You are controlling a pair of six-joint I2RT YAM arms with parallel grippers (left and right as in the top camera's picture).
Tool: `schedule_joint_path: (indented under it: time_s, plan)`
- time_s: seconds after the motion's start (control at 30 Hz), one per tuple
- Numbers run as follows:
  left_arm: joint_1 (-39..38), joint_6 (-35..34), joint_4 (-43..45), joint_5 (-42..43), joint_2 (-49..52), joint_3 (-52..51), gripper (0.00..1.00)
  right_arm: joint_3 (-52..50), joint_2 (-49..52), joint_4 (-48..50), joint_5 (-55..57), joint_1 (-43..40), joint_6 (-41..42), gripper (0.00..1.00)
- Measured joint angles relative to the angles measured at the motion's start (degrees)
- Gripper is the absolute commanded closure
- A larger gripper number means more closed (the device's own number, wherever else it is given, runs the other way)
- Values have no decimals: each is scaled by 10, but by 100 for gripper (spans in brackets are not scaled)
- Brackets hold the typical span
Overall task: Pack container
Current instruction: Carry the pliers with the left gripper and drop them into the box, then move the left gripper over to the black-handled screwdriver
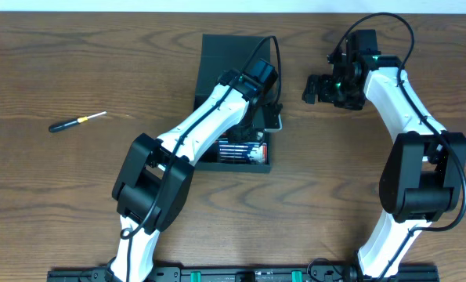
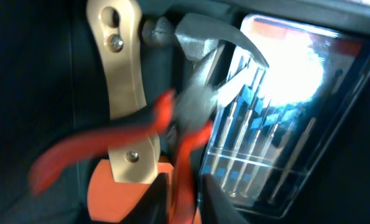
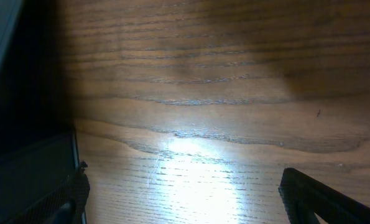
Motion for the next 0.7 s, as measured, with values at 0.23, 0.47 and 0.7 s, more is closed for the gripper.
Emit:
schedule_joint_path:
  time_s: [0.23, 0.47, 0.7]
  plan:
    - [12, -72, 1, -30, -5, 1, 67, 0, 0, 0, 0, 0, 0, 1]
    - [83, -155, 0, -128, -132, 8, 51, 0, 0, 0, 0, 0, 0, 1]
    - [290, -203, -17, -145, -288, 45, 46, 0, 0, 0, 0, 0, 0, 1]
